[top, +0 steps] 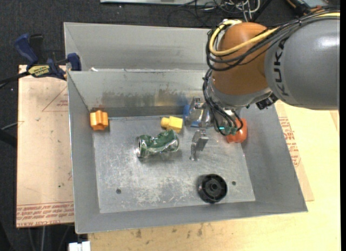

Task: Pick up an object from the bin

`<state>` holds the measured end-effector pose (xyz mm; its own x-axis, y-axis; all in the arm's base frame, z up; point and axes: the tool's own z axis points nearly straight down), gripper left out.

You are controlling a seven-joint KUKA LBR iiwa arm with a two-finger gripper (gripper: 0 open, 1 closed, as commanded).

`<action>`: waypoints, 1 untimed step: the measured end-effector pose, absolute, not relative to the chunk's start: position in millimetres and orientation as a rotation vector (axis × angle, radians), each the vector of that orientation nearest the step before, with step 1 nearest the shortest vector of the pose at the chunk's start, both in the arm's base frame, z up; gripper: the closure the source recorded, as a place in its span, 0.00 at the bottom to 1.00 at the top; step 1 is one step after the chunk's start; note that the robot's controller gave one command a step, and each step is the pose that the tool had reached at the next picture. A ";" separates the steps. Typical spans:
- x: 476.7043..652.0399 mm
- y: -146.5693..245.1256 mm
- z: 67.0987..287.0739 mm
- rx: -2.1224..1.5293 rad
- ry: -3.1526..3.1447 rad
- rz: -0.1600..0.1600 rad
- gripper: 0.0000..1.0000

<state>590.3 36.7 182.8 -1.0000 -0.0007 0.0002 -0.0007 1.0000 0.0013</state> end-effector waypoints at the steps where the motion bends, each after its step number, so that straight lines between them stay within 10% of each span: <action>1: 590.7 36.6 183.3 0.001 -3.143 -0.002 0.00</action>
Offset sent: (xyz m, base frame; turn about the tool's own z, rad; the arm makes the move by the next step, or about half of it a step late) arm 0.0407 0.0365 -0.1128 -0.1409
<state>590.7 36.6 183.3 -1.0000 -0.0003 -0.0011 -0.0004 1.0000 0.0012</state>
